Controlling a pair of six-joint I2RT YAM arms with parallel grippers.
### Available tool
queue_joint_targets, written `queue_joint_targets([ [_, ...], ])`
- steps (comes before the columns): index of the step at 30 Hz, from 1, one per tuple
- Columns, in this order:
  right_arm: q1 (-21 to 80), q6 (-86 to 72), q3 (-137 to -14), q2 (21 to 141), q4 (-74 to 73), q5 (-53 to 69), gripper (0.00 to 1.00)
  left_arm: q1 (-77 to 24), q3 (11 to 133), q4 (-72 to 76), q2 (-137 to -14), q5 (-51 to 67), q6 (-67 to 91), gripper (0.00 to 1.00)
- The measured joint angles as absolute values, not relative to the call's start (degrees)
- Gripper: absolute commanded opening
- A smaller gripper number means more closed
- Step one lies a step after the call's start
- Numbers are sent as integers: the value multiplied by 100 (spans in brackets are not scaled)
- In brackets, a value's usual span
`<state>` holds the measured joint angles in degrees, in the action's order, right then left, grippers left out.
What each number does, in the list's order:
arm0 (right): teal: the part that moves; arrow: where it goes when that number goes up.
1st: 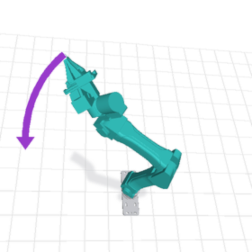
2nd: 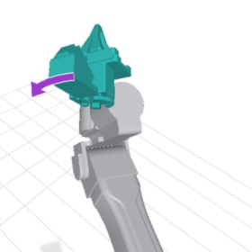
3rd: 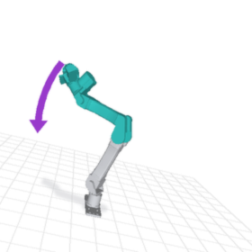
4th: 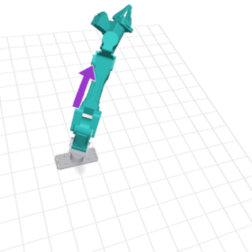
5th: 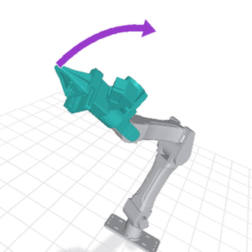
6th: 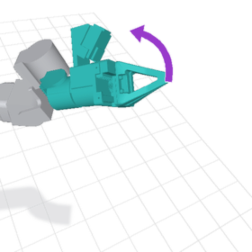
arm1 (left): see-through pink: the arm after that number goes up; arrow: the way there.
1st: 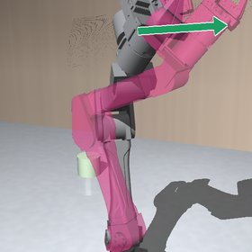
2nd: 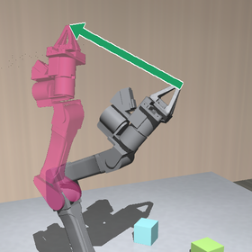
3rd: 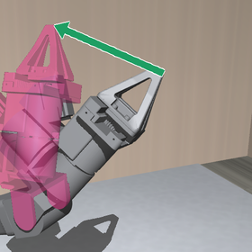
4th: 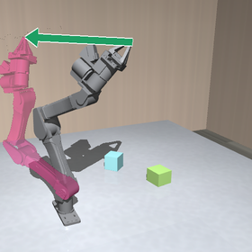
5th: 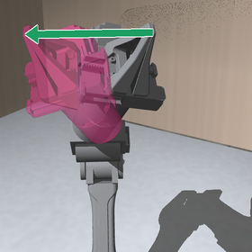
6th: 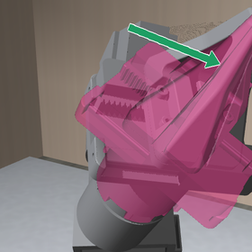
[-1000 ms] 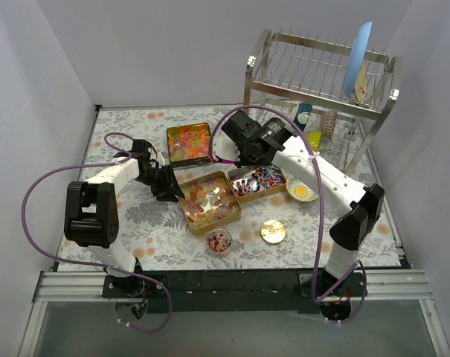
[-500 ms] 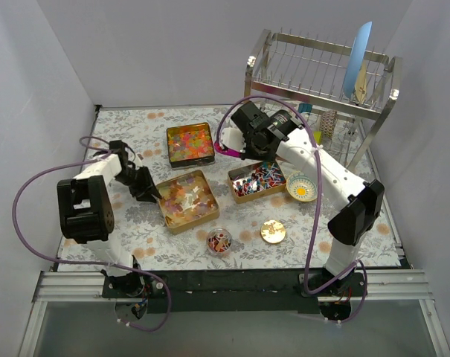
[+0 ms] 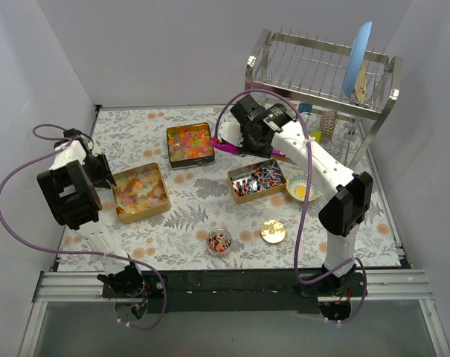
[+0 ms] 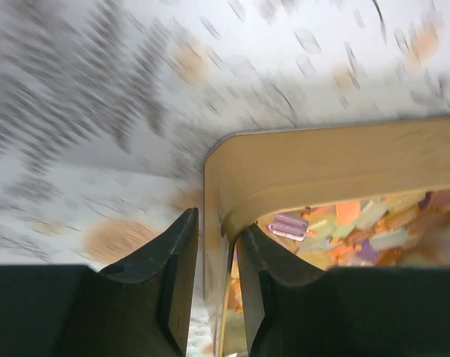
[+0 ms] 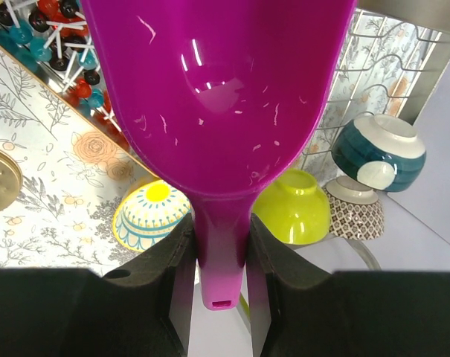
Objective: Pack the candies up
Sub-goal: Move the storage box to the center of the board.
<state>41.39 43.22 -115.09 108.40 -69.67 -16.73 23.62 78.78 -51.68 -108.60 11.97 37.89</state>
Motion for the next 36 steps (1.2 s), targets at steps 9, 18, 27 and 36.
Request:
queue_joint_targets([
  [9,3970,4300,-11511,10875,-6976,-1505,1,2644,10451,-5655,-12164,1061,3607,46],
  [18,3658,4224,-11509,10875,-6976,-1457,1,1350,10877,-5948,-11679,1763,3500,45],
  [27,3430,4215,-11627,10901,-7017,-1306,1,-196,11476,-5120,-12121,2167,3782,8],
  [36,3256,4209,-11627,10901,-7017,-1223,1,-954,11885,-4748,-13183,2082,3844,0],
])
